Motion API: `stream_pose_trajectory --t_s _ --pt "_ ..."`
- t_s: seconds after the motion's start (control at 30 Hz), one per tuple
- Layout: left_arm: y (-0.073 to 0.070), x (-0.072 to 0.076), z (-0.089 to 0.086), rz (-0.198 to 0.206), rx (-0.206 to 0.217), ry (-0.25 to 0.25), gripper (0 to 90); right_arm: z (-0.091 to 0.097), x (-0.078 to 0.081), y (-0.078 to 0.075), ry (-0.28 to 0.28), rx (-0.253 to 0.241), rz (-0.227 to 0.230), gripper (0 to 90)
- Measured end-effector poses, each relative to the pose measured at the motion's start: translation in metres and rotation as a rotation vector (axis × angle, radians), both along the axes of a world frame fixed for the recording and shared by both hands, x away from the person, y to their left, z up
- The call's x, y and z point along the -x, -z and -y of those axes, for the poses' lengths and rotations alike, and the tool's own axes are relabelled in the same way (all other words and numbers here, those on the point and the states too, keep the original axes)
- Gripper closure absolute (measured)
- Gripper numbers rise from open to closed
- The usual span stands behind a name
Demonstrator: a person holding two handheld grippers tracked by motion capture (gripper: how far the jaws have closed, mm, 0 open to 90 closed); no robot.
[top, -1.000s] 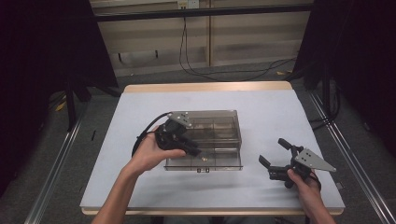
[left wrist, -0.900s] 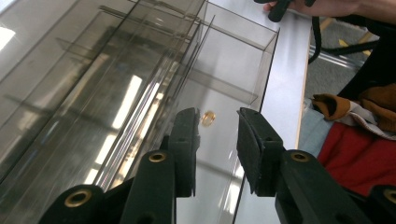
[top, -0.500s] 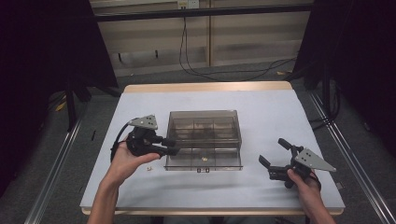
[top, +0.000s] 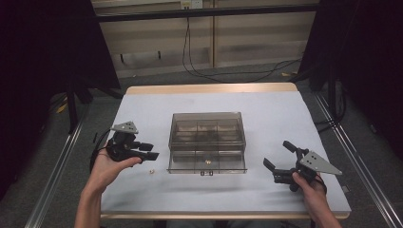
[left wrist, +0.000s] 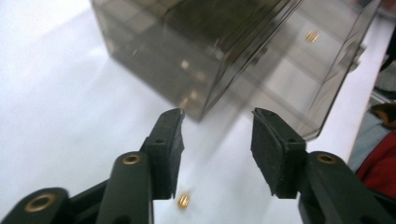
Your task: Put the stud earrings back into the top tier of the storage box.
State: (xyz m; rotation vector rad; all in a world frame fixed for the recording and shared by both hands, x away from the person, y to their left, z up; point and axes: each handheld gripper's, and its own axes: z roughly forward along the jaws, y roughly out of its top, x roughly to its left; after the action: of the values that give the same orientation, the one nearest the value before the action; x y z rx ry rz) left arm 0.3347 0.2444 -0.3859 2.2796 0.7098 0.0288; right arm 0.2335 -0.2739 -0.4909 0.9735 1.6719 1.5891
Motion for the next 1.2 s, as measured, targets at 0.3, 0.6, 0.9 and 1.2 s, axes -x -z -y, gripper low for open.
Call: stream_pose_trajectory --t_s 0.3,0.6,0.9,1.2 --pt "0.023 -0.006 0.006 -0.045 -0.226 -0.031 63.4 0.000 0.000 0.000 -0.002 0.001 0.000 0.5" --pt "0.037 -0.007 0.013 -0.089 -0.337 0.008 69.5 0.000 0.000 0.000 -0.001 0.000 0.000 0.5" --pt "0.048 -0.012 0.020 -0.154 -0.363 0.026 72.4 0.000 0.000 0.000 -0.004 0.001 0.000 0.5" --pt "0.057 -0.018 0.018 -0.191 -0.357 -0.002 80.1 0.000 0.000 0.000 -0.005 -0.002 0.000 0.5"
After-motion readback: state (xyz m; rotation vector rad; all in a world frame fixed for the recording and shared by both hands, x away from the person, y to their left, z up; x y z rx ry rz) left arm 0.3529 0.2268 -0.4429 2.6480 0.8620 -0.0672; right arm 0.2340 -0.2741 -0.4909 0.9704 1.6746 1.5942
